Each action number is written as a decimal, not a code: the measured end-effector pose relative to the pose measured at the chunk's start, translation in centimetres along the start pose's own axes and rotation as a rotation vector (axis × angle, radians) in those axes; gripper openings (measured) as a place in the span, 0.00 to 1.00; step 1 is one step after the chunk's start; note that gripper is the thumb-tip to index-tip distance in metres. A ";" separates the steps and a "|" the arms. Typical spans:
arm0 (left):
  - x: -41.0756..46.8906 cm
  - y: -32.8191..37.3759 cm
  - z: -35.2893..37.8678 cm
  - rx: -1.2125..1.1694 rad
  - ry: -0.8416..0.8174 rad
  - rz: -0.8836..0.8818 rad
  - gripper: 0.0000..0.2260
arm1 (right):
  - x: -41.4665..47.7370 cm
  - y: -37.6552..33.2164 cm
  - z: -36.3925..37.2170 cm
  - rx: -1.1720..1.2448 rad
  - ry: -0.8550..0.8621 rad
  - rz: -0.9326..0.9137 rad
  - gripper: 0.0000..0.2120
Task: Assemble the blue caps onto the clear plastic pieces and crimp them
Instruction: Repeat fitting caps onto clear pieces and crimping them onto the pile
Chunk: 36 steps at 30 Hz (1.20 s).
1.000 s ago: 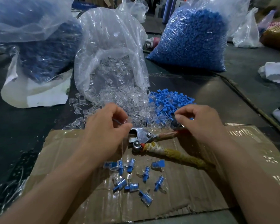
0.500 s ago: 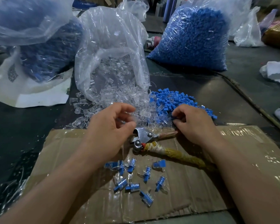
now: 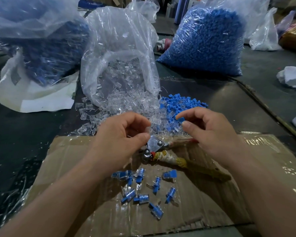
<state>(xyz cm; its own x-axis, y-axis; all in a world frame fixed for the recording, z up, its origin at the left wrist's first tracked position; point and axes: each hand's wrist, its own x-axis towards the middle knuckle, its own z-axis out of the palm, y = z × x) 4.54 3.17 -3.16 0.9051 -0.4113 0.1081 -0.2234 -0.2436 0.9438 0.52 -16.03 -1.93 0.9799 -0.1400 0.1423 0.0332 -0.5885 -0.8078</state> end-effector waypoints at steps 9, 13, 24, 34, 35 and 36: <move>0.0 0.3 -0.1 0.066 -0.018 0.045 0.16 | -1.3 -2.1 2.1 0.134 -0.096 -0.093 0.08; -0.1 0.1 0.1 0.056 -0.021 0.052 0.15 | -1.5 -2.5 2.3 0.273 -0.057 -0.120 0.09; -0.4 -0.2 0.7 0.272 0.084 0.351 0.10 | -1.9 -2.8 3.0 0.212 -0.066 -0.105 0.05; -0.4 -0.4 0.7 0.353 0.086 0.446 0.08 | -1.9 -2.4 2.9 0.054 -0.058 -0.132 0.08; -0.5 -0.3 0.7 0.311 0.066 0.414 0.07 | -1.9 -2.4 2.9 0.050 -0.057 -0.135 0.08; -0.6 -0.2 0.6 0.253 0.052 0.371 0.07 | -1.9 -2.3 2.8 0.052 -0.058 -0.133 0.07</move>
<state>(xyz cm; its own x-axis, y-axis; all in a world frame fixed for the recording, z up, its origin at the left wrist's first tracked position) 3.84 2.90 -3.65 0.7627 -0.4685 0.4458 -0.6115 -0.2980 0.7330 -0.81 -12.17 -1.96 0.9759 -0.0163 0.2175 0.1719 -0.5562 -0.8130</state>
